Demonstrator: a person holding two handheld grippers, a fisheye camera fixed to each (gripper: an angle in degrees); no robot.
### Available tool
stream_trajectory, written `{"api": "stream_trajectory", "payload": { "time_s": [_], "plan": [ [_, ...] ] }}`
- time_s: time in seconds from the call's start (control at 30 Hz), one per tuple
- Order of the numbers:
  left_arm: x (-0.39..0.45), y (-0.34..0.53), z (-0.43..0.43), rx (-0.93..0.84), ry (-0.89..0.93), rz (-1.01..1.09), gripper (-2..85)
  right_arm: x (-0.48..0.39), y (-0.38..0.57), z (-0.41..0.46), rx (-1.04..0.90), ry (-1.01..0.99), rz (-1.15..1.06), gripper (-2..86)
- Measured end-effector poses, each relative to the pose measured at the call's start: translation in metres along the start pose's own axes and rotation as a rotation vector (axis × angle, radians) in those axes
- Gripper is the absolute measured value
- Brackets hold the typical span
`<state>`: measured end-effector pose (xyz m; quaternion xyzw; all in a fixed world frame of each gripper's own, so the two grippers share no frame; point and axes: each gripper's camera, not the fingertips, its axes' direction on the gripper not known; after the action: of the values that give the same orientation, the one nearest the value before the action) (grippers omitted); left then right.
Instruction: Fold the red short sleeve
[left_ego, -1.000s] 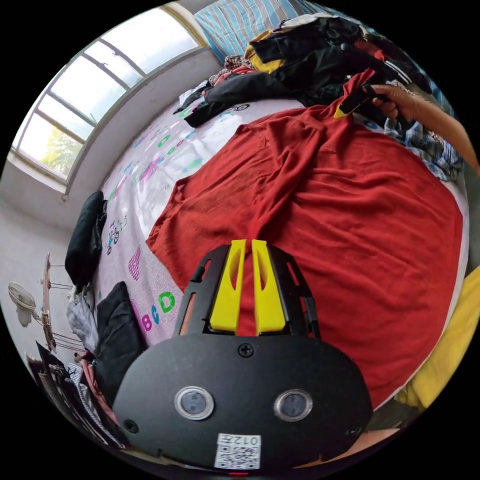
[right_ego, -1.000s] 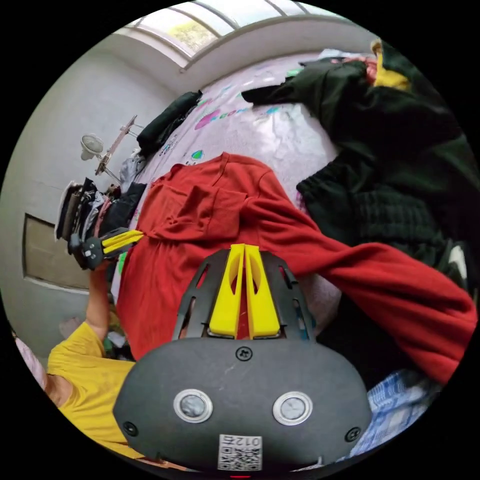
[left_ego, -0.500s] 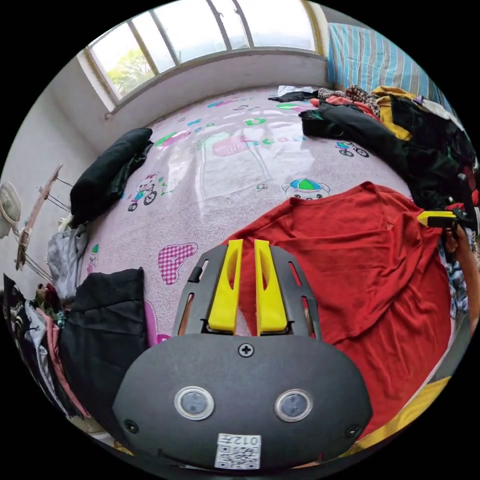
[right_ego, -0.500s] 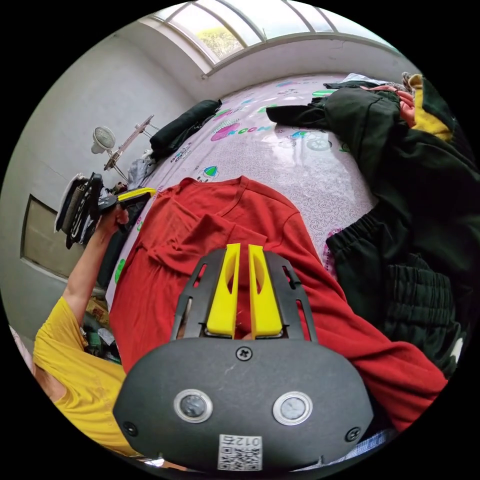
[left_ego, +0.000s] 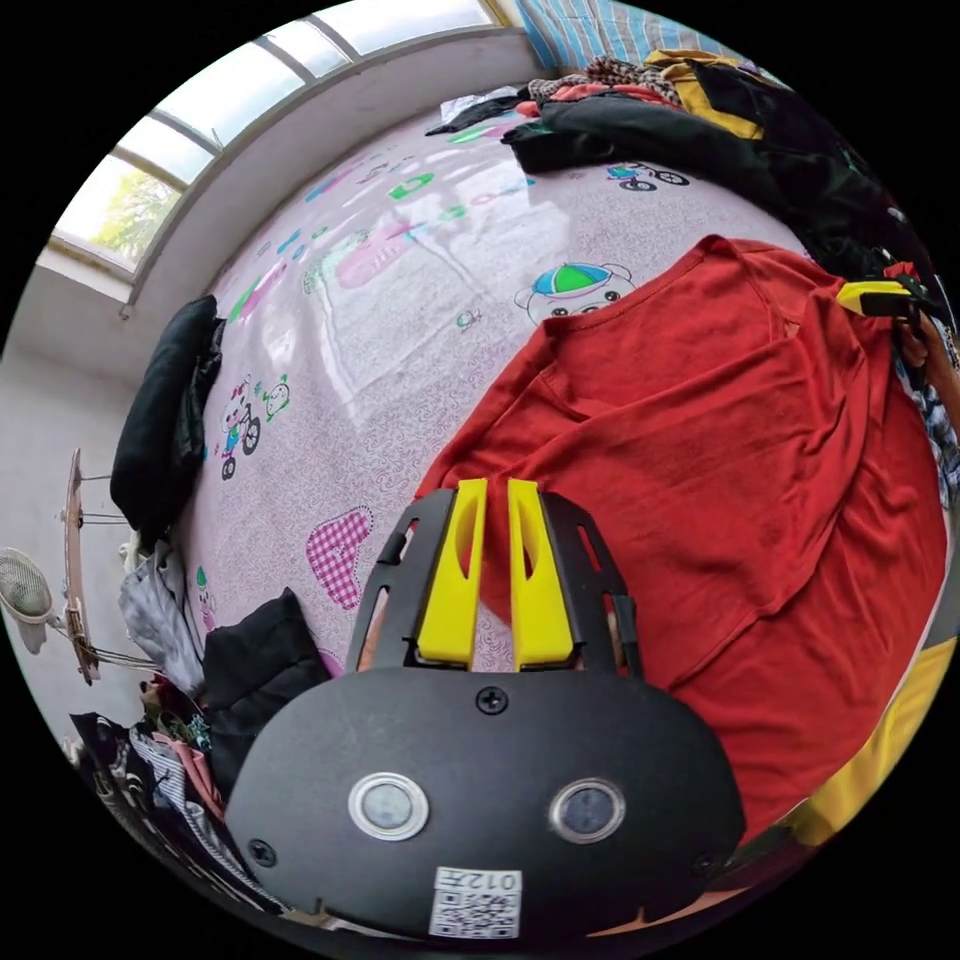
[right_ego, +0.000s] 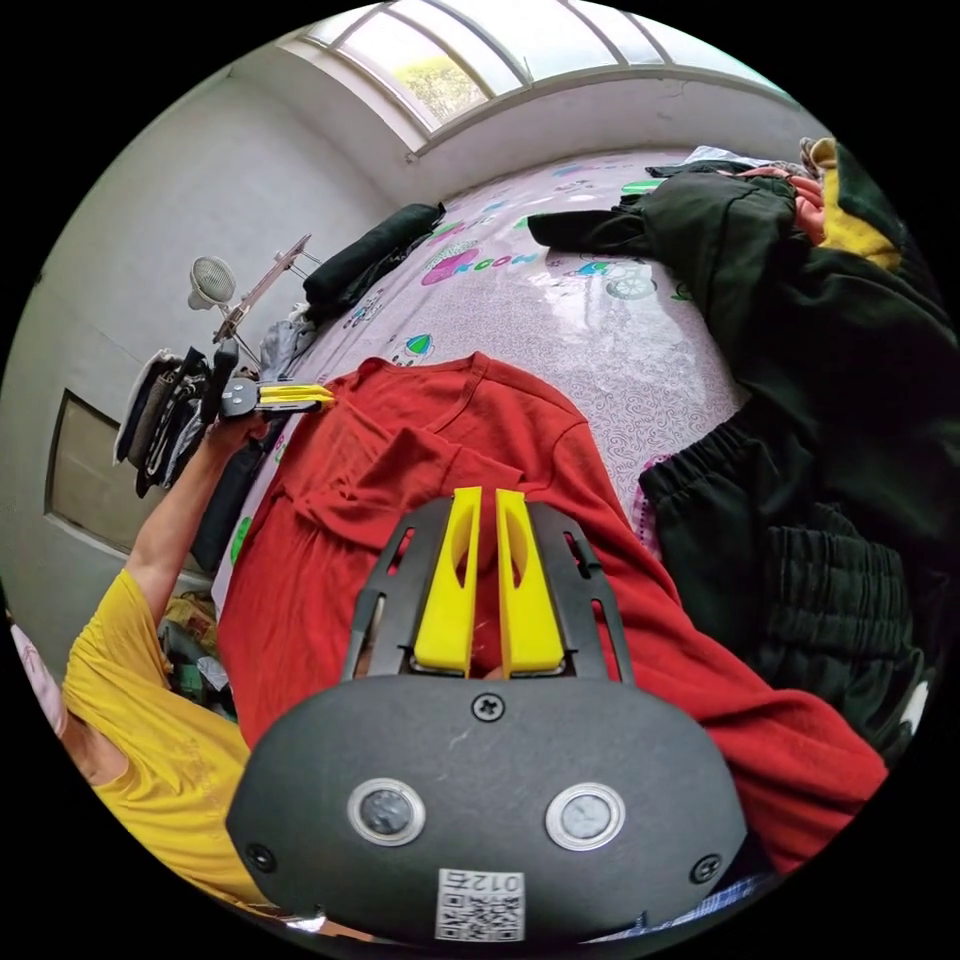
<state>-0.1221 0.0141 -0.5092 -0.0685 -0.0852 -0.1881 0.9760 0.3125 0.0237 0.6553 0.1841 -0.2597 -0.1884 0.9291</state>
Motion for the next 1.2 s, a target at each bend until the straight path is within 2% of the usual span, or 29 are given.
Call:
{"api": "stream_trajectory", "payload": {
  "time_s": [0.33, 0.5, 0.6, 0.8, 0.93, 1.0, 1.1, 1.2],
  "plan": [
    [-0.069, 0.056, -0.007, 0.141, 0.152, -0.148, -0.1, -0.006, 0.013, 0.002, 0.009, 0.024, -0.018, 4.2],
    [-0.085, 0.077, -0.002, 0.138, 0.153, -0.163, -0.1, -0.021, 0.007, 0.007, 0.004, 0.057, -0.1, 7.3],
    [-0.094, 0.089, -0.004, 0.155, 0.155, -0.188, -0.1, -0.033, 0.003, 0.014, -0.031, 0.143, -0.16, 8.0],
    [-0.12, 0.123, -0.011, 0.238, 0.176, -0.314, -0.1, -0.038, 0.008, 0.028, -0.093, 0.117, -0.139, 2.8],
    [-0.13, 0.147, -0.009, 0.239, 0.184, -0.361, -0.1, -0.042, 0.013, 0.012, 0.071, 0.109, -0.104, 1.2],
    [-0.135, 0.154, -0.004, 0.22, 0.191, -0.411, -0.1, -0.038, 0.013, 0.015, 0.076, 0.128, -0.061, 1.1],
    [-0.131, 0.16, 0.002, 0.169, 0.198, -0.424, 0.0, -0.036, 0.015, 0.033, -0.038, 0.179, -0.049, 1.6],
    [-0.129, 0.173, -0.012, 0.215, 0.165, -0.446, 0.1, -0.041, 0.034, 0.02, 0.028, 0.263, -0.031, 1.8]
  ]
}}
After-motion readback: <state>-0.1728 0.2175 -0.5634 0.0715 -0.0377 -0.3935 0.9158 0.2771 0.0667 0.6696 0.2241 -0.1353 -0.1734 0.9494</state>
